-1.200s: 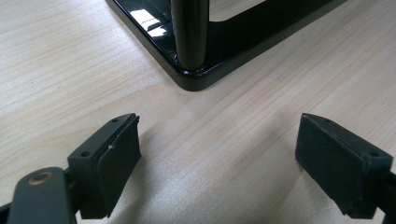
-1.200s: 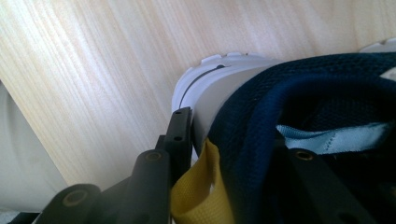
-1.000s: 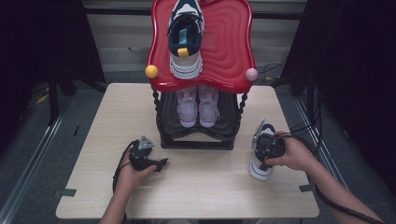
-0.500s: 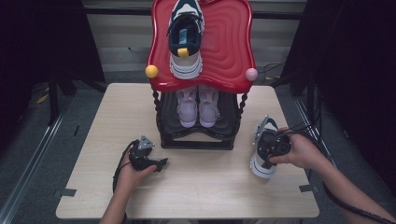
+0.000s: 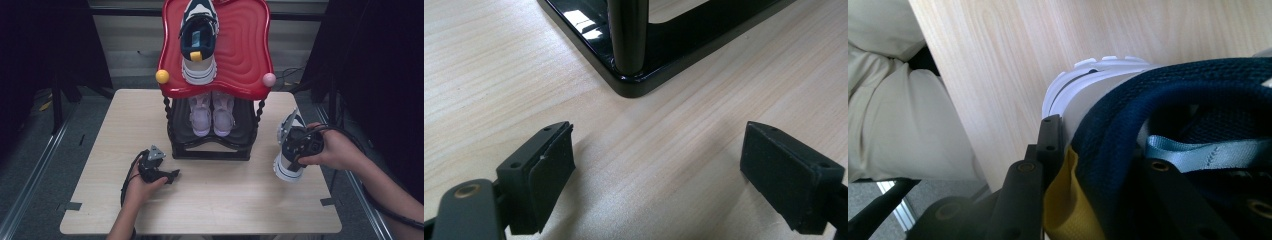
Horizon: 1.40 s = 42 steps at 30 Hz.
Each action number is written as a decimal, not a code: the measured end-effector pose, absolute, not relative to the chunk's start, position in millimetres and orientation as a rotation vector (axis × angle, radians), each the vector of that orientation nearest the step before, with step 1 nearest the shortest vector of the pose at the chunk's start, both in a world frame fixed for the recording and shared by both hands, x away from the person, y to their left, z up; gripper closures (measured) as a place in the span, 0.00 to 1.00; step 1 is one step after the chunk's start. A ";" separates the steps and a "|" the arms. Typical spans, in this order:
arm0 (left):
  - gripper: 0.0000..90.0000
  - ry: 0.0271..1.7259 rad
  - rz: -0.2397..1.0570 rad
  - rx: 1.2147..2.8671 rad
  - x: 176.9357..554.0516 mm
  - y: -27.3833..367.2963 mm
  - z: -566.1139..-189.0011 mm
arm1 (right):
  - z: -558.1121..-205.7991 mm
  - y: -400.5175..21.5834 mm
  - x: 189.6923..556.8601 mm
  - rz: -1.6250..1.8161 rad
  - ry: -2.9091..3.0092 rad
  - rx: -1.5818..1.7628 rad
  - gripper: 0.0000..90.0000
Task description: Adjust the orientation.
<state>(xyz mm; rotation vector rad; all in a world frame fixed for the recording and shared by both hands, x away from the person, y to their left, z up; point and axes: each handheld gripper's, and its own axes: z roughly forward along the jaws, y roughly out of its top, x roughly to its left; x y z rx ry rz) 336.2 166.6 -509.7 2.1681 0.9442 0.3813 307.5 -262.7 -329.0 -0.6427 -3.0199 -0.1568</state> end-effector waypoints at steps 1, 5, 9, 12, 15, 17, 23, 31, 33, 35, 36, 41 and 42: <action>0.15 0.944 0.381 2.168 336.2 166.7 -509.7 | -324.5 -263.0 307.2 -0.160 -3.018 -0.650 0.81; 0.15 0.944 0.382 2.169 336.3 166.7 -509.7 | -309.4 -263.9 306.8 -0.166 -3.023 -0.656 0.81; 0.15 0.944 0.381 2.168 336.2 166.7 -509.7 | -290.8 -264.3 305.7 -0.195 -3.029 -0.675 0.81; 0.15 0.944 0.381 2.168 336.2 166.7 -509.7 | -279.0 -264.0 305.5 -0.206 -3.047 -0.665 0.81; 0.15 0.943 0.381 2.169 336.3 166.7 -509.7 | -269.2 -262.6 304.9 -0.191 -3.057 -0.661 0.81; 0.15 0.943 0.382 2.168 336.2 166.7 -509.7 | -262.1 -261.5 305.0 -0.183 -3.066 -0.650 0.81; 0.15 0.943 0.381 2.169 336.2 166.7 -509.7 | -241.5 -256.8 305.5 -0.166 -3.097 -0.645 0.81; 0.15 0.939 0.382 2.176 336.4 167.1 -509.5 | -206.3 -251.3 305.9 -0.182 -3.151 -0.643 0.81; 0.15 0.938 0.382 2.175 336.4 167.1 -509.6 | -195.9 -250.1 305.9 -0.181 -3.175 -0.633 0.81; 0.15 0.938 0.382 2.175 336.4 167.1 -509.5 | -184.9 -248.0 305.1 -0.172 -3.197 -0.645 0.81; 0.15 0.939 0.383 2.175 336.4 167.0 -509.6 | -180.5 -247.1 304.7 -0.167 -3.202 -0.651 0.81; 0.15 0.938 0.384 2.173 336.4 167.0 -509.7 | -145.6 -238.0 303.2 -0.133 -3.268 -0.633 0.81; 0.15 0.943 0.383 2.165 336.2 166.6 -510.0 | -138.0 -234.8 302.3 -0.130 -3.282 -0.641 0.81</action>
